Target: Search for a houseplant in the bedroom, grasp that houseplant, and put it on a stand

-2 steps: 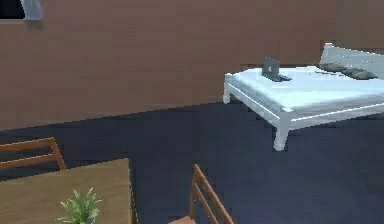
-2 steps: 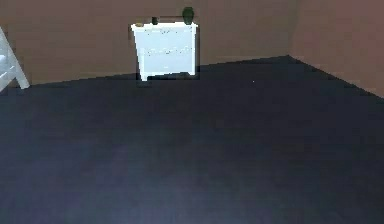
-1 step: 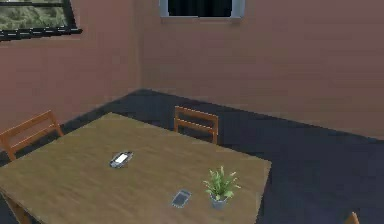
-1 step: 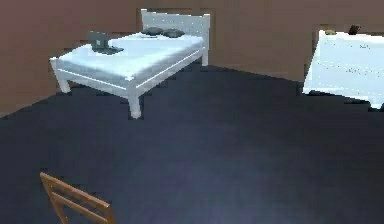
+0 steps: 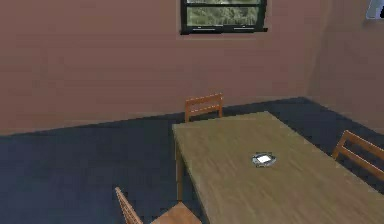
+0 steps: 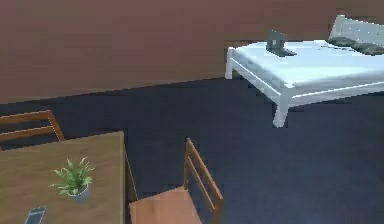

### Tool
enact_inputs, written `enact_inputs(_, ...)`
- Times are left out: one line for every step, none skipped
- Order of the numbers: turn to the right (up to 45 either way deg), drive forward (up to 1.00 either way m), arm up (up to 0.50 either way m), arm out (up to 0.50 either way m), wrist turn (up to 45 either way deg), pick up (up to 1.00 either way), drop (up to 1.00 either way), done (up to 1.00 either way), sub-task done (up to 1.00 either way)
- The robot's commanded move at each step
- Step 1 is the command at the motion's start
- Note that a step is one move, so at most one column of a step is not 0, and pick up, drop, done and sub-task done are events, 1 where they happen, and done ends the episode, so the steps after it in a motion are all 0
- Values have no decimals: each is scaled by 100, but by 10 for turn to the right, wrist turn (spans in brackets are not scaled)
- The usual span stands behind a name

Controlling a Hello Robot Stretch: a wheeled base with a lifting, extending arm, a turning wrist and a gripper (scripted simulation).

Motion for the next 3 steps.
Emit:
enact_inputs(-300, 0, 0, 0, 0, 0, 0, 0, 0)
enact_inputs(0, 0, 50, 0, 0, 0, 0, 0, 0)
enact_inputs(0, 0, 32, 0, 0, 0, 0, 0, 0)
